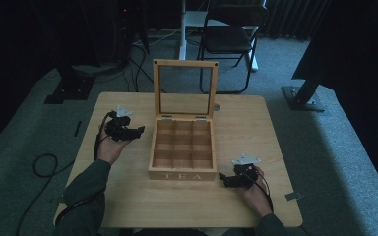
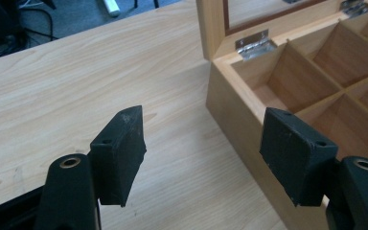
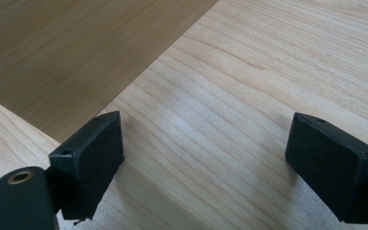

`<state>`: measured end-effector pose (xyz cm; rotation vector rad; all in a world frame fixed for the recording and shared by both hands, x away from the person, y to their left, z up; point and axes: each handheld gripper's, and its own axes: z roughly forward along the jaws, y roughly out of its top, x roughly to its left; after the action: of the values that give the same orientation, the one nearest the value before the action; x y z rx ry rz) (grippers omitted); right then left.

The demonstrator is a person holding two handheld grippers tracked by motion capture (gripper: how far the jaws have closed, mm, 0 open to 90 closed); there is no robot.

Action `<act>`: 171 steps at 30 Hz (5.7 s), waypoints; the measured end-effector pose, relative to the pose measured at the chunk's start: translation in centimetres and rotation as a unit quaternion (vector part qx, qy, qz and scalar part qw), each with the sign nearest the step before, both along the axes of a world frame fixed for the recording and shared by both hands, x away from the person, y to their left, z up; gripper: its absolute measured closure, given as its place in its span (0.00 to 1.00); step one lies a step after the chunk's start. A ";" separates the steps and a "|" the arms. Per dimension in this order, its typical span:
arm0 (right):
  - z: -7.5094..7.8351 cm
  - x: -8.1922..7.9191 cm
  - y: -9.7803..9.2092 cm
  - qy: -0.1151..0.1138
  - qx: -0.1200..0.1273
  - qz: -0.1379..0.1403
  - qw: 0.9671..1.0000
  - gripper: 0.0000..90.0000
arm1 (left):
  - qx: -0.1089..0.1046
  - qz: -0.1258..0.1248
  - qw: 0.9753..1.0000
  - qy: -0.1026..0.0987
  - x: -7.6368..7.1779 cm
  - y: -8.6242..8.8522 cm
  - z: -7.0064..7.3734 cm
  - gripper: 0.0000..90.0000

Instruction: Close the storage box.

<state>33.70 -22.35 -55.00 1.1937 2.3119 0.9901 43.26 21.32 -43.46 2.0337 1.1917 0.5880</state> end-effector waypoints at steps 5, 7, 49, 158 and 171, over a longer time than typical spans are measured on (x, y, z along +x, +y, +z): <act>0.0 0.0 0.0 0.000 0.000 -0.001 1.000 0.14 | 0.000 -0.006 1.000 -0.004 0.7 -0.1 0.6 0.35; 0.0 0.0 0.0 0.000 0.000 -0.001 1.000 0.14 | -0.002 -0.007 1.000 -0.006 0.9 -0.1 0.9 0.35; 0.0 -0.1 0.0 -0.001 0.000 -0.003 1.000 0.14 | -0.028 -0.047 0.999 -0.001 7.9 -4.1 0.4 0.34; 0.0 -0.2 0.0 -0.001 -0.001 -0.005 1.000 0.14 | -0.113 -0.072 0.990 -0.046 2.6 -3.7 8.8 0.55; 0.0 -0.2 0.0 -0.001 -0.001 -0.005 1.000 0.14 | -0.119 -0.061 0.989 -0.063 1.4 -3.5 9.3 0.65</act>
<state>33.52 -22.34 -55.00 1.2032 2.3021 0.9854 44.63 17.86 -34.19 1.8247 1.0035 0.4824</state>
